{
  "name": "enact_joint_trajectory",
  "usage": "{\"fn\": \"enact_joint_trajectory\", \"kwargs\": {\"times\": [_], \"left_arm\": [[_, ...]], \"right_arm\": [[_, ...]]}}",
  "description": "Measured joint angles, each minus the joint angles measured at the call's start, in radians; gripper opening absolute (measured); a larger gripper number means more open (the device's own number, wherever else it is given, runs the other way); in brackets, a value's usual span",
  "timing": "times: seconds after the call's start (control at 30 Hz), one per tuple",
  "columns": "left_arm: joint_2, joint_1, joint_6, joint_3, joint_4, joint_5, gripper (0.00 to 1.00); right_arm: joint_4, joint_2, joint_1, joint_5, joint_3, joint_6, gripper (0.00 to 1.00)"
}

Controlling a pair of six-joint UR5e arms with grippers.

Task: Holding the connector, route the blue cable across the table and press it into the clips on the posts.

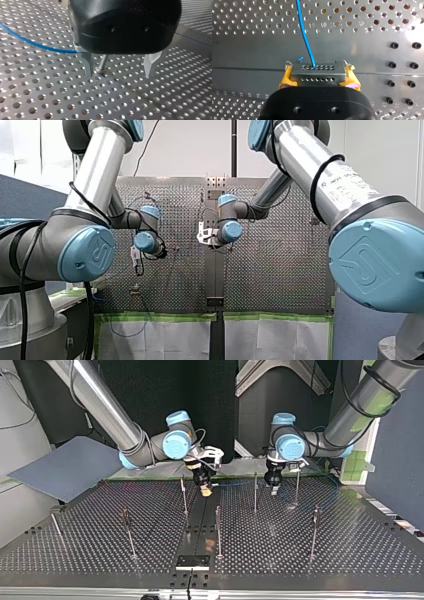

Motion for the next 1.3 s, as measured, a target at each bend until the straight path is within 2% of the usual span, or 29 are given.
{"fn": "enact_joint_trajectory", "kwargs": {"times": [0.17,0.33,0.67,0.93,1.13,1.3], "left_arm": [[0.018,-0.015,0.025,-0.012,-0.052,-0.047,1.00],[0.063,-0.030,0.020,-0.036,-0.057,-0.080,1.00],[0.161,-0.067,0.019,-0.117,-0.077,-0.081,1.00],[0.176,-0.106,0.026,-0.147,-0.100,-0.085,1.00],[0.213,-0.128,0.015,-0.176,-0.083,-0.081,1.00],[0.236,-0.156,-0.005,-0.191,-0.059,-0.055,1.00]], "right_arm": [[0.007,0.000,0.003,0.000,0.000,0.000,0.00],[0.012,0.000,0.005,0.000,0.000,-0.002,0.00],[0.013,0.000,0.007,0.000,0.000,0.000,0.00],[0.036,0.000,0.009,-0.001,0.000,-0.004,0.00],[0.038,-0.001,0.009,-0.002,0.000,-0.005,0.00],[0.039,-0.001,0.003,-0.002,0.000,-0.003,0.00]]}}
